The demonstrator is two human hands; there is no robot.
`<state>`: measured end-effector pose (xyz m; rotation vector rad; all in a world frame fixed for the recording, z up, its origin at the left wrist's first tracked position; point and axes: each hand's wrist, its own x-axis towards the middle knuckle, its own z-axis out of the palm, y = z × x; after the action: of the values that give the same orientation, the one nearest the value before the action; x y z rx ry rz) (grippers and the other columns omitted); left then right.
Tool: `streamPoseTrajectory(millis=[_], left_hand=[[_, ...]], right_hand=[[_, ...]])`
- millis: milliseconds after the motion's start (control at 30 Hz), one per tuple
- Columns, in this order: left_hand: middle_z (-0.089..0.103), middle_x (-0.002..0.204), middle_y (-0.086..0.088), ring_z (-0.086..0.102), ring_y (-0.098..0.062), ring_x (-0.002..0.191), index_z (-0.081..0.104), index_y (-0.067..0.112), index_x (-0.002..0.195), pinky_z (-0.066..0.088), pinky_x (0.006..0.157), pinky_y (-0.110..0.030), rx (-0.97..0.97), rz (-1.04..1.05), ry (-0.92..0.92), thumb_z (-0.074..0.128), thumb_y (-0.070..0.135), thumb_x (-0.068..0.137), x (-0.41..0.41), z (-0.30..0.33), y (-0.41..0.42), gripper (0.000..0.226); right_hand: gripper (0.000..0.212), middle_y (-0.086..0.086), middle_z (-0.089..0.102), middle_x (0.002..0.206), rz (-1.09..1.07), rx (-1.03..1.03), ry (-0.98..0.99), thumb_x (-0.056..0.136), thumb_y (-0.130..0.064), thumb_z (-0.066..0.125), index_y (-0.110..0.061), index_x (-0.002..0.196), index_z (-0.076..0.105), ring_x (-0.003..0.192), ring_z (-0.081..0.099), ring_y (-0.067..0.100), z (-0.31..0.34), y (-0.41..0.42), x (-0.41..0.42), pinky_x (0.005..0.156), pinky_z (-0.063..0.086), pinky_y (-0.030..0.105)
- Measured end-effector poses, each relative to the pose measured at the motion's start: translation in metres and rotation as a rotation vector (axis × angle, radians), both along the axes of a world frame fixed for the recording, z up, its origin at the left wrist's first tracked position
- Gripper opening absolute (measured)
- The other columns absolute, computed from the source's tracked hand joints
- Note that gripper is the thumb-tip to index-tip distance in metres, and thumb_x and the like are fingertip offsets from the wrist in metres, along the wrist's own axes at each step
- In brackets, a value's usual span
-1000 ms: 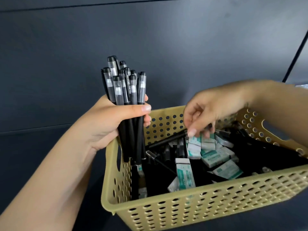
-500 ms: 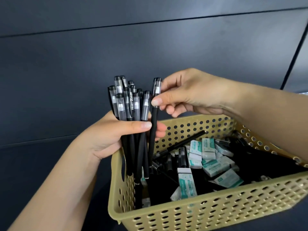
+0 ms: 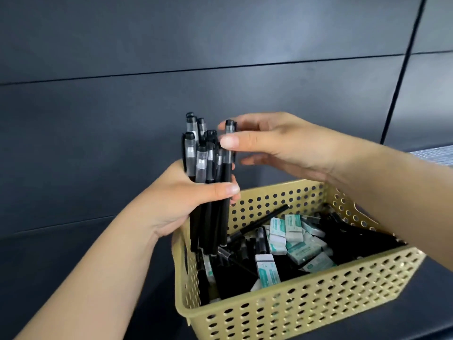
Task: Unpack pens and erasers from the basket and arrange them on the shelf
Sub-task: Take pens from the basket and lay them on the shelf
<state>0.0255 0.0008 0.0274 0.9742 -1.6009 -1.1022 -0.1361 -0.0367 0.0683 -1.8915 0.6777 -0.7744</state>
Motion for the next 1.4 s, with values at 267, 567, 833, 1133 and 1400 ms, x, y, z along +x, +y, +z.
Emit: streamPoseTrajectory(millis=[267,567,833,1133,1400], left_hand=[[0.060,0.055,-0.001,0.062,-0.011,0.054,0.060,0.011,0.069,0.054,0.057,-0.023,-0.070,-0.107,-0.054,0.064,-0.012,0.067,-0.107,0.051,0.029,0.023],[0.064,0.061,0.012,0.062,-0.007,0.070,0.061,0.018,0.071,0.052,0.081,-0.030,-0.096,-0.038,0.021,0.065,-0.010,0.074,-0.308,0.005,0.017,0.029],[0.066,0.085,0.010,0.062,0.001,0.079,0.061,0.028,0.084,0.052,0.074,-0.016,0.063,0.167,0.044,0.064,-0.006,0.078,-0.376,-0.075,-0.018,0.036],[0.066,0.077,0.003,0.062,-0.011,0.080,0.066,0.018,0.080,0.052,0.083,-0.029,0.132,0.136,-0.141,0.063,-0.001,0.078,-0.379,-0.109,-0.042,0.019],[0.054,0.053,0.001,0.053,-0.010,0.051,0.055,0.010,0.077,0.050,0.058,-0.025,0.425,-0.181,0.050,0.057,-0.001,0.085,-0.380,-0.110,-0.049,0.013]], right_hand=[[0.029,0.006,0.062,0.082,0.028,-0.208,-0.300,0.062,-0.009,0.069,-0.017,0.087,0.059,0.081,0.060,0.020,0.026,0.038,-0.067,0.085,0.051,0.042],[0.042,-0.005,0.069,0.081,-0.074,-0.242,-0.282,0.050,-0.014,0.080,-0.032,0.086,0.067,0.083,0.064,0.014,-0.008,0.033,-0.265,0.079,0.054,0.031],[0.047,-0.005,0.063,0.102,-0.285,-0.055,-0.127,0.068,-0.004,0.076,-0.035,0.098,0.056,0.098,0.060,0.014,-0.092,-0.001,-0.319,0.091,0.049,0.032],[0.031,0.015,0.068,0.102,-0.275,0.124,-0.035,0.066,-0.016,0.077,-0.016,0.095,0.066,0.101,0.062,0.034,-0.120,-0.020,-0.328,0.090,0.048,0.054],[0.011,-0.002,0.071,0.080,-0.170,0.319,-0.094,0.069,-0.009,0.073,-0.014,0.076,0.067,0.078,0.066,0.028,-0.120,-0.035,-0.340,0.062,0.052,0.036]])
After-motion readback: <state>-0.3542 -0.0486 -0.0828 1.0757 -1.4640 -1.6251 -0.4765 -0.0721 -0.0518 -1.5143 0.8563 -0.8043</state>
